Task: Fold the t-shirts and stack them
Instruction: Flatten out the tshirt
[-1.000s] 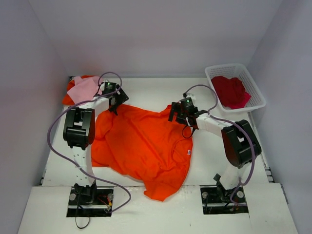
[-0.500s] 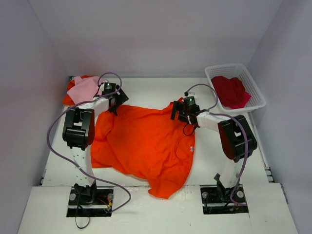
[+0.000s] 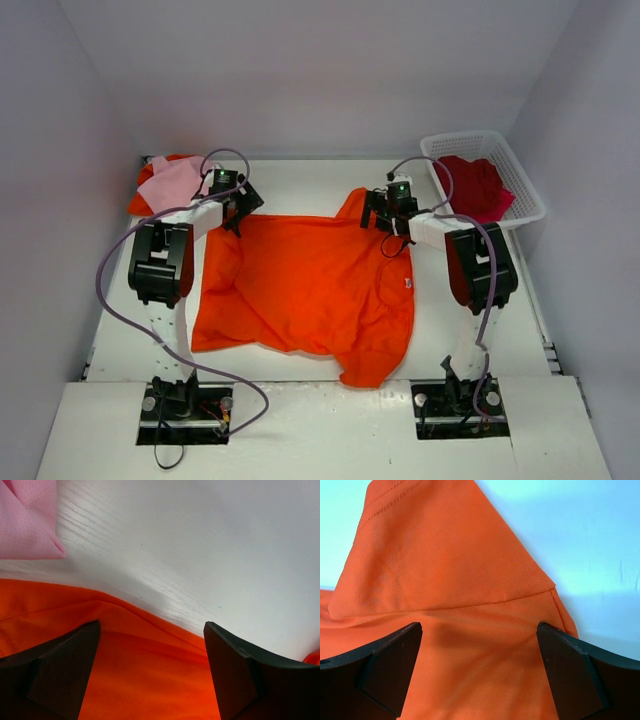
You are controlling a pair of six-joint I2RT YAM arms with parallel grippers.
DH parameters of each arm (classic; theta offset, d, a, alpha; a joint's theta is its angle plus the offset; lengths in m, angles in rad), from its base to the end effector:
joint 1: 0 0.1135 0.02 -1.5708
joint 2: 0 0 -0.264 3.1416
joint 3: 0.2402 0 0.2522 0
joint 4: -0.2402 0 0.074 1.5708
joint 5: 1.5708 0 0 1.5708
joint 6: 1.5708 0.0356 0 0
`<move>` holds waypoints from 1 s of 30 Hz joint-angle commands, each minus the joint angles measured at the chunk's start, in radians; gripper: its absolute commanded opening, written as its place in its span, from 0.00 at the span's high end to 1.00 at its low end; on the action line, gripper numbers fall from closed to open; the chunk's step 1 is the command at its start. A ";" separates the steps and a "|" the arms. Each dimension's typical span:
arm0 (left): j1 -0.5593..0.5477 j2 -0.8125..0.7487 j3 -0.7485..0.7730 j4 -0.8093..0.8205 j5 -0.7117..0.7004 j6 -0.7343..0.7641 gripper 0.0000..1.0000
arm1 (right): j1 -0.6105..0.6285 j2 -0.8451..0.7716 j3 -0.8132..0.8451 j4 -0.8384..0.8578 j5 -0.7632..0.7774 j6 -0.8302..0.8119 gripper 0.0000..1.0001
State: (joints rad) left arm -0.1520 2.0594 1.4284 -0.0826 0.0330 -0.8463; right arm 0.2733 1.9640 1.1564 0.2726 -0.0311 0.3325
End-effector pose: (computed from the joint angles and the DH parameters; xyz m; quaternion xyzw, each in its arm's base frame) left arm 0.4545 -0.0708 0.1788 -0.3030 0.8575 -0.2121 0.3577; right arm 0.4119 0.1166 0.1659 0.0180 0.8686 0.1605 0.4684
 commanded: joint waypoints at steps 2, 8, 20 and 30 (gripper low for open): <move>0.015 -0.027 -0.022 -0.031 -0.021 -0.002 0.20 | -0.019 0.078 0.112 -0.041 -0.015 -0.067 0.04; 0.019 -0.031 -0.020 -0.026 -0.024 -0.002 0.20 | -0.017 0.066 0.146 -0.078 -0.021 -0.070 0.04; 0.005 -0.240 -0.069 -0.019 0.019 -0.033 0.20 | 0.078 -0.344 0.019 -0.148 0.066 -0.030 0.03; -0.038 -0.746 -0.353 -0.112 0.018 -0.048 0.20 | 0.374 -0.619 -0.144 -0.249 0.277 0.144 0.06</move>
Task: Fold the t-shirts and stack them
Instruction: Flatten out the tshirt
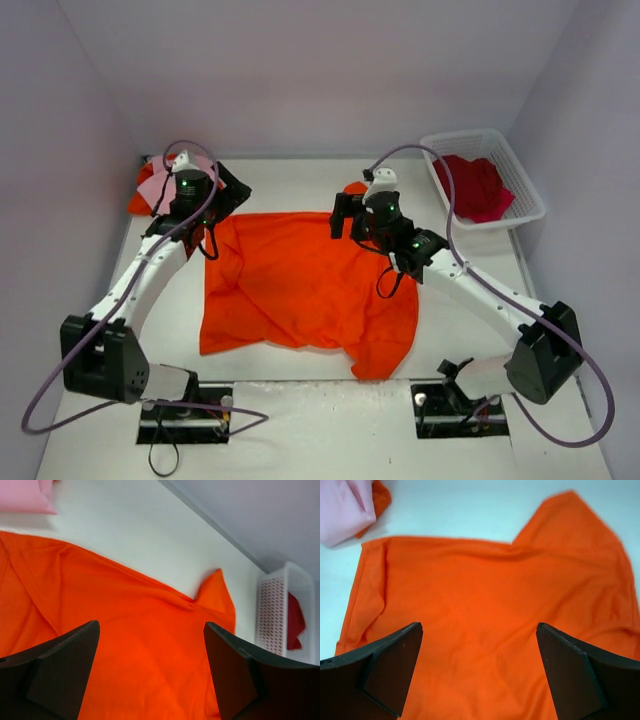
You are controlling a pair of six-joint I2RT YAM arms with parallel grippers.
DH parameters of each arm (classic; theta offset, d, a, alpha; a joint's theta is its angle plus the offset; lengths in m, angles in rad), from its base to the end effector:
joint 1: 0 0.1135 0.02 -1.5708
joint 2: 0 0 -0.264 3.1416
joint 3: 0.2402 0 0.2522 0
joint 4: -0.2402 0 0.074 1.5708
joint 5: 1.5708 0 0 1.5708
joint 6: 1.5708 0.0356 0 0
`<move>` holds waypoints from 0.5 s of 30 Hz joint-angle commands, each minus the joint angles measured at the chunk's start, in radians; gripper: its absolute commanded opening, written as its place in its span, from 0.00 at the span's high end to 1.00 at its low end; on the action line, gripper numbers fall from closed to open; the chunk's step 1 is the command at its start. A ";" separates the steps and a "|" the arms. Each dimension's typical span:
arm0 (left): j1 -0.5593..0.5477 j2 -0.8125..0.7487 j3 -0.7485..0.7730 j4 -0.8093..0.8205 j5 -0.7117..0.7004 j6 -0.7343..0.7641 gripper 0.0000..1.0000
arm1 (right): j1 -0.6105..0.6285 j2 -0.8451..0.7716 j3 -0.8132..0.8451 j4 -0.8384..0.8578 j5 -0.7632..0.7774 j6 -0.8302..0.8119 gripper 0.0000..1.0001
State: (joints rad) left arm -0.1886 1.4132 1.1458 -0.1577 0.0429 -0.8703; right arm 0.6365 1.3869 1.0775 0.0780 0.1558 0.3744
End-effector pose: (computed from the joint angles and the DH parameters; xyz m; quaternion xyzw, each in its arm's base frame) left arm 0.3243 -0.0635 0.3222 -0.2699 0.7957 -0.2893 0.4586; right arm 0.2683 0.1915 0.3306 -0.0542 0.7812 0.2463 0.5710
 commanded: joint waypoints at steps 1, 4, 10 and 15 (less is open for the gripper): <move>-0.003 -0.121 -0.108 -0.011 0.046 -0.033 0.20 | 0.023 -0.052 -0.089 -0.053 0.093 0.145 0.07; -0.031 -0.206 -0.239 -0.009 0.034 -0.068 0.20 | 0.061 -0.080 -0.172 -0.066 0.129 0.219 0.07; -0.103 -0.361 -0.359 -0.065 -0.014 -0.090 0.20 | 0.106 -0.140 -0.264 -0.083 0.177 0.293 0.07; -0.100 -0.350 -0.307 -0.115 -0.058 -0.061 0.20 | 0.086 -0.114 -0.205 -0.121 0.229 0.226 0.07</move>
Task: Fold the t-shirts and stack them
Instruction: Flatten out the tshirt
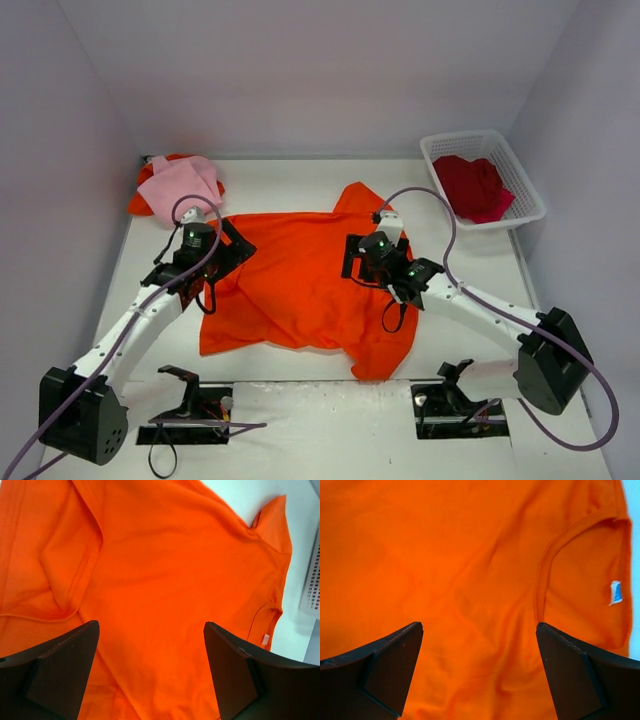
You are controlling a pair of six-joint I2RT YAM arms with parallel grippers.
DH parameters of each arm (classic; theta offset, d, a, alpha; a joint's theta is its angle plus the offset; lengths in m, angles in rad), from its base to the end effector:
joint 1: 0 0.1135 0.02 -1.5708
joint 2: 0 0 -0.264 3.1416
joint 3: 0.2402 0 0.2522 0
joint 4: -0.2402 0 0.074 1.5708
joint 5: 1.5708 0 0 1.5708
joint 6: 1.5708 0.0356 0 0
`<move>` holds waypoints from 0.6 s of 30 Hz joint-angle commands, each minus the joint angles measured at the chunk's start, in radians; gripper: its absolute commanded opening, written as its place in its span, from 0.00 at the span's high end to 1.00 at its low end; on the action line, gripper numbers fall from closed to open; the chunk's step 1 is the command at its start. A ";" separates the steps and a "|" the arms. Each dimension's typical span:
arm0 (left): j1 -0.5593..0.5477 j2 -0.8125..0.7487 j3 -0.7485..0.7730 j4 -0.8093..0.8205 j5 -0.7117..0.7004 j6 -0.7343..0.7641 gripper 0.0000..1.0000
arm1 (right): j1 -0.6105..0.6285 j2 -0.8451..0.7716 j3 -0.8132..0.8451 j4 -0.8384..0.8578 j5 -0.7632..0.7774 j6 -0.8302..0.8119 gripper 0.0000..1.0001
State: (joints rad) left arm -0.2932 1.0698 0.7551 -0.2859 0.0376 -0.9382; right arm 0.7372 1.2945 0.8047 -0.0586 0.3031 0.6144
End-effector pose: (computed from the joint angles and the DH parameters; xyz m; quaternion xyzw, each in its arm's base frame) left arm 0.2247 -0.0692 0.2644 -0.2720 0.8417 -0.2828 0.3710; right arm 0.2178 0.1834 0.2489 0.0208 0.8651 0.1998 0.4597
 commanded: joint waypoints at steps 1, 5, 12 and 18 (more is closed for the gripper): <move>0.005 0.004 0.117 -0.001 -0.056 0.019 0.20 | -0.024 -0.009 0.103 0.014 0.079 -0.028 0.07; 0.011 0.082 0.185 -0.018 -0.085 0.042 0.20 | -0.117 0.052 0.168 0.017 0.012 -0.087 0.07; 0.084 0.217 0.263 0.002 -0.076 0.073 0.20 | -0.252 0.072 0.211 0.019 -0.053 -0.151 0.07; 0.147 0.370 0.339 0.004 -0.048 0.093 0.20 | -0.335 0.111 0.264 0.023 -0.119 -0.192 0.07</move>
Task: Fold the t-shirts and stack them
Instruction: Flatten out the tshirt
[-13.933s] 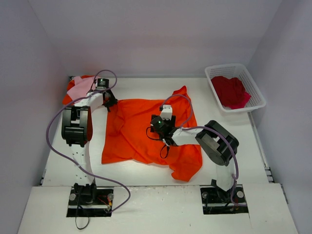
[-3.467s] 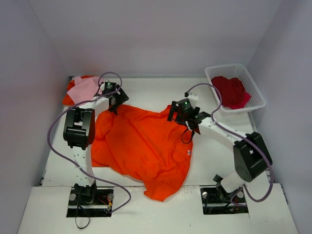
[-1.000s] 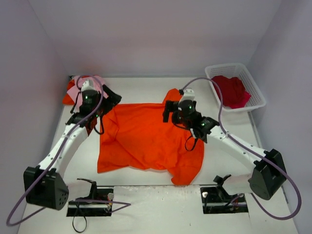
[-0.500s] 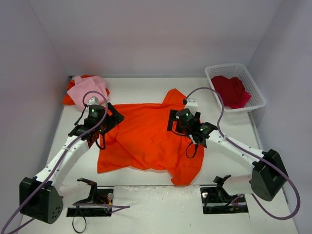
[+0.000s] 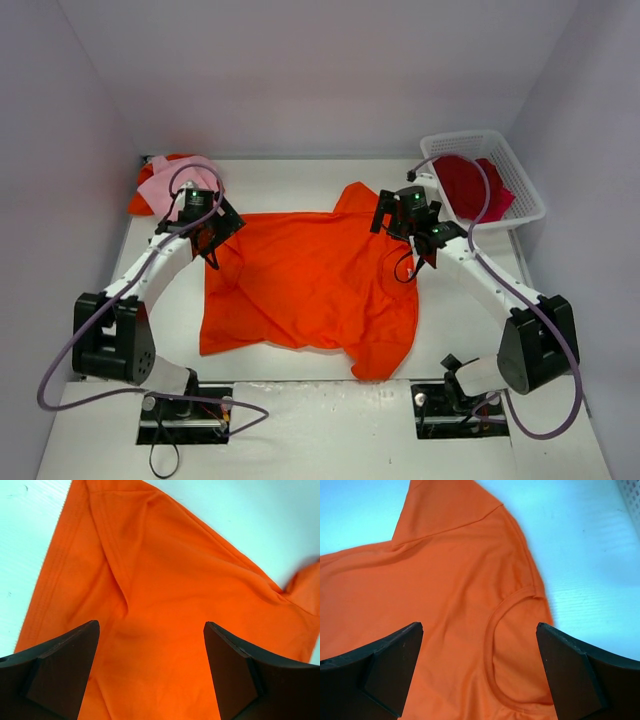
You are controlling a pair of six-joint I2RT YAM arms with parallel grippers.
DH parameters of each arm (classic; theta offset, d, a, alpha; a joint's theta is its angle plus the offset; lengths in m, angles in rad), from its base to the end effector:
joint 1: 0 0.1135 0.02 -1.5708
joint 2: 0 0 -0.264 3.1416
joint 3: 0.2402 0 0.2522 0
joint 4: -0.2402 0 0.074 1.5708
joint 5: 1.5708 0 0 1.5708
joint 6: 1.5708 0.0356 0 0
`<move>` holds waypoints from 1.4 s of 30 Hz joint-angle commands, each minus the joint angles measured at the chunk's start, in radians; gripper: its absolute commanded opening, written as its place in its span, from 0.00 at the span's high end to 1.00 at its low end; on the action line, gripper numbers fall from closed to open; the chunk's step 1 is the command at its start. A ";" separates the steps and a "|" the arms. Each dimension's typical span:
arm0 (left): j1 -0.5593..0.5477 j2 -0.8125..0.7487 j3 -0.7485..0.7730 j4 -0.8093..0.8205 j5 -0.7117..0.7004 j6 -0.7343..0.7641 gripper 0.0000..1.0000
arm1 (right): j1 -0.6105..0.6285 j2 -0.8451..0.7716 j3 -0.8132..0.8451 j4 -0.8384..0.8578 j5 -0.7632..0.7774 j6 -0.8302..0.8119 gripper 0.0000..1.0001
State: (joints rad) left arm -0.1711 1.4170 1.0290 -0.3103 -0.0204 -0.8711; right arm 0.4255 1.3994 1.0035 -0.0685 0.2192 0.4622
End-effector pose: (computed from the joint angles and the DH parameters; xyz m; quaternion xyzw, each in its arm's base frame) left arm 0.3085 -0.0526 0.2668 -0.3148 0.8499 -0.2023 0.3710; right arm 0.2959 0.1256 0.2858 0.0730 0.8445 0.1402 0.5116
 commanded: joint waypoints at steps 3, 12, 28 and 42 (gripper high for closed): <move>0.054 0.068 0.081 0.042 0.008 0.034 0.20 | -0.050 0.013 0.087 0.035 -0.058 -0.053 0.07; 0.127 0.172 0.181 0.028 0.010 0.063 0.20 | -0.111 0.026 0.103 0.058 -0.110 -0.082 0.07; 0.133 0.411 0.401 -0.016 -0.050 0.100 0.20 | -0.206 0.119 0.107 0.156 -0.210 -0.108 0.08; 0.137 0.485 0.456 -0.021 -0.061 0.104 0.20 | -0.246 0.210 0.138 0.205 -0.259 -0.126 0.09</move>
State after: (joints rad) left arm -0.0437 1.9141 1.4368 -0.3408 -0.0582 -0.7849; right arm 0.1940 1.5982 1.0809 0.0650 -0.0208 0.3603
